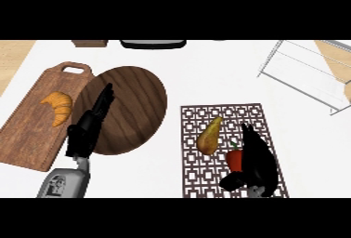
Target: Pick the bell pepper from the placemat and place it in the tiered shelf
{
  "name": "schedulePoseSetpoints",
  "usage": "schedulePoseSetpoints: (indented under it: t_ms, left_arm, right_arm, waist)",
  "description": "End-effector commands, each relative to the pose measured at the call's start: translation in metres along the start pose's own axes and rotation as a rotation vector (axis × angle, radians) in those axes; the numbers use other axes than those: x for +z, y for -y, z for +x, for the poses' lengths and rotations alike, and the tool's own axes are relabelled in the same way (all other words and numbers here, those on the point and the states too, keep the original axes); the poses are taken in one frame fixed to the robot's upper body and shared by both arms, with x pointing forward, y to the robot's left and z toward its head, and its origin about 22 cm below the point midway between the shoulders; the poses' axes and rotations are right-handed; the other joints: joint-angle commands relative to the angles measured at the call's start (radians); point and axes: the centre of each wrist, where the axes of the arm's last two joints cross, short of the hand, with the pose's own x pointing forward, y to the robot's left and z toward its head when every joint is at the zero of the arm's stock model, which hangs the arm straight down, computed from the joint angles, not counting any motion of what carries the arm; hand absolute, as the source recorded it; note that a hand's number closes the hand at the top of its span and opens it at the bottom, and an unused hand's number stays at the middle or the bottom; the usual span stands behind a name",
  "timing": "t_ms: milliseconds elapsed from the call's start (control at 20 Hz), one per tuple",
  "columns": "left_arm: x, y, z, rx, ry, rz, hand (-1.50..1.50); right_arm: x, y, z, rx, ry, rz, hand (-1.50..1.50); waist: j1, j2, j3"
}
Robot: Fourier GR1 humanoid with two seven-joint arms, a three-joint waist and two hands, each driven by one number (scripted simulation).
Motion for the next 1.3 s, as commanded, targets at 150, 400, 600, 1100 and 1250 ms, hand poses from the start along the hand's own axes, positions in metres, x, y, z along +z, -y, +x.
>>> schedulePoseSetpoints:
  t_ms: [150, 400, 600, 1100, 1250]
  left_arm:
    - [-0.002, 0.004, -0.007, -0.022, 0.010, -0.002, 0.00]
    - [0.005, -0.005, 0.001, 0.006, -0.003, -0.018, 0.00]
    - [0.007, 0.020, -0.007, -0.015, 0.000, -0.007, 0.00]
    - [-0.017, 0.006, 0.008, -0.021, 0.033, -0.056, 0.00]
    - [0.000, 0.022, 0.004, 0.000, 0.036, -0.075, 0.00]
  right_arm:
    - [-0.004, 0.008, 0.003, 0.033, -0.001, 0.034, 1.50]
    - [-0.005, -0.005, -0.018, 0.156, 0.039, 0.045, 1.50]
    - [0.005, -0.014, -0.014, 0.138, 0.079, -0.009, 1.50]
    - [-0.064, 0.047, 0.106, -0.111, -0.188, -0.167, 1.50]
    - [-0.086, 0.061, 0.119, -0.212, -0.155, -0.245, 1.50]
  waist:
    - [-0.001, 0.000, 0.000]
    - [0.001, -0.001, 0.000]
    - [-0.001, 0.000, 0.000]
    - [0.071, 0.021, 0.001]
    - [0.070, 0.014, 0.002]
